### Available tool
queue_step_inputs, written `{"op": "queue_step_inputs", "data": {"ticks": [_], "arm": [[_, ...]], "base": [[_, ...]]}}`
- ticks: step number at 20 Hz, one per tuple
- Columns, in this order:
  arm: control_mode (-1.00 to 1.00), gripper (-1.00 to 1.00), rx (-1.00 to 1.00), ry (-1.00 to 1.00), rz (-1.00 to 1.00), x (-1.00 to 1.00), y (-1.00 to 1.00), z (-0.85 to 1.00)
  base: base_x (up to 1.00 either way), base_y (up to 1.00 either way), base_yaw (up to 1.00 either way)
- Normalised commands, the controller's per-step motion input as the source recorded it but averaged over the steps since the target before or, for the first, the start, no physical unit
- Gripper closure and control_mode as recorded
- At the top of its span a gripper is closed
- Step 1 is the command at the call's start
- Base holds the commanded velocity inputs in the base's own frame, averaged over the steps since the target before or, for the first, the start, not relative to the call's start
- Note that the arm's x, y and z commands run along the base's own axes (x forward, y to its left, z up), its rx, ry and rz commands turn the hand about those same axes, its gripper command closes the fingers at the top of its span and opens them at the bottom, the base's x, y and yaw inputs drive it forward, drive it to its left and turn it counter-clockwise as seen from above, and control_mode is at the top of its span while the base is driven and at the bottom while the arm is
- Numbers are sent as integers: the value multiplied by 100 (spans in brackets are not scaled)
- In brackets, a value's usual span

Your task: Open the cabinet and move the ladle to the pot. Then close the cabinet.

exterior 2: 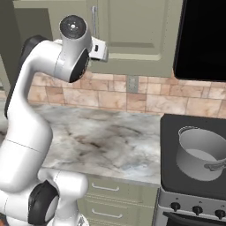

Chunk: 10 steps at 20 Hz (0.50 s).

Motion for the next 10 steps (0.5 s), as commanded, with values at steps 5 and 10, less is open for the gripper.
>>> {"op": "queue_step_inputs", "data": {"ticks": [5,10], "arm": [[-100,-100,0,0,-2,36,-15,0],[-100,-100,0,0,0,35,-5,0]], "base": [[0,0,0],[0,0,0]]}}
